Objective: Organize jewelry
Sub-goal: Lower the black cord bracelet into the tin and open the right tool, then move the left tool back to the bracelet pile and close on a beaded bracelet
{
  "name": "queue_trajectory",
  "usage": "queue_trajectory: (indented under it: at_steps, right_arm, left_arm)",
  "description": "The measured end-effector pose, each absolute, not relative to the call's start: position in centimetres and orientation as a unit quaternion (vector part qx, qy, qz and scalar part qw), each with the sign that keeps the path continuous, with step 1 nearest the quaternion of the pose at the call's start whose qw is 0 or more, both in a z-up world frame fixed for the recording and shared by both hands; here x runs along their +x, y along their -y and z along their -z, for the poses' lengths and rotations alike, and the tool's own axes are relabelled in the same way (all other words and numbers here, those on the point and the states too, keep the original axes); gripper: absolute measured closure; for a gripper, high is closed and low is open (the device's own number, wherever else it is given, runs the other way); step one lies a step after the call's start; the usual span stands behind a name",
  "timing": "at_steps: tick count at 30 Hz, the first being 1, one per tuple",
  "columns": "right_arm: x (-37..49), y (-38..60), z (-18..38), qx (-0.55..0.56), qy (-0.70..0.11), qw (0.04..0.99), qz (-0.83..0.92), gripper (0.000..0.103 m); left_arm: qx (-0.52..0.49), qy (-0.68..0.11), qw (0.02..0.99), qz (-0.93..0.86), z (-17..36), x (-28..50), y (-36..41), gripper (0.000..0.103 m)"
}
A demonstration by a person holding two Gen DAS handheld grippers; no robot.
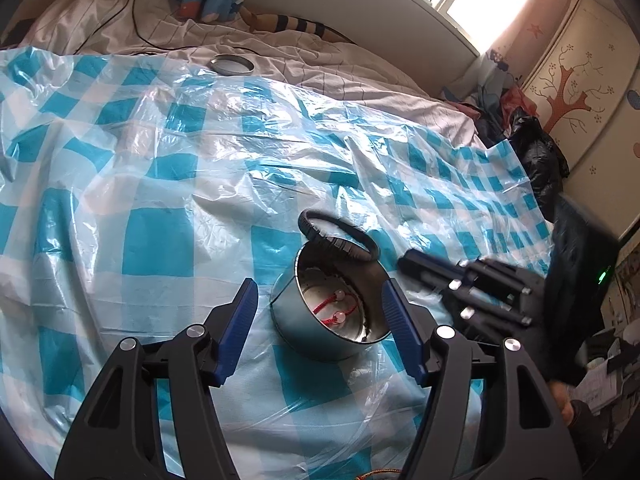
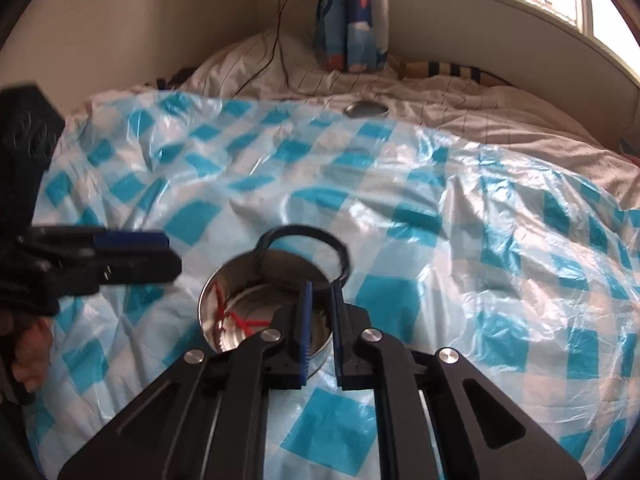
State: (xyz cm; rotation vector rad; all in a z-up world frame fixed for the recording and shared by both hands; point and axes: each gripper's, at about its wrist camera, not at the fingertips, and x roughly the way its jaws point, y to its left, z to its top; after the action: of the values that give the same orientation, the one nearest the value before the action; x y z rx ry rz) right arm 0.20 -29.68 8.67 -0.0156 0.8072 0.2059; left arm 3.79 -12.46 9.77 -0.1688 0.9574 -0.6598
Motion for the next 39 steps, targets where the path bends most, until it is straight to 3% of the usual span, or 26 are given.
queue_trajectory:
  at_steps: [7, 16, 18, 19, 21, 32, 39]
  right_arm:
    - [-0.4, 28.8, -9.7, -0.052, -0.354, 0.931, -0.08, 0.04]
    - [4.0, 30.3, -7.2, -0.008, -0.406, 0.906, -0.117, 0.039]
    - [4.8, 30.0, -6.5, -0.017, -0.41, 0.903, -0.124, 0.043]
    - [5.0, 30.0, -6.4, -0.019, -0.41, 0.903, -0.125, 0.069]
    - [5.1, 30.0, -6.3, -0.023, -0.408, 0.905, -0.116, 0.086]
    - [1.0, 27.7, -10.4, -0.055, -0.361, 0.92, -0.147, 0.089]
    - [0.5, 24.0, -7.4, -0.093, -0.404, 0.893, -0.176, 0.093]
  left_arm:
    - [-0.1, -0.449, 0.836, 0.298, -10.1, 4.4, 11.3, 0.036]
    - [-0.131, -0.447, 0.835, 0.292, -10.3, 5.0, 9.6, 0.033]
    - [-0.13, -0.448, 0.835, 0.291, -10.2, 5.1, 9.6, 0.033]
    - [-0.129, -0.449, 0.835, 0.29, -10.2, 5.1, 9.6, 0.033]
    - [-0.126, -0.451, 0.836, 0.287, -10.1, 5.2, 9.5, 0.032]
    - [-0.125, -0.452, 0.836, 0.286, -10.0, 5.1, 9.7, 0.03]
    - [-0.13, -0.449, 0.836, 0.287, -10.4, 5.0, 9.4, 0.03]
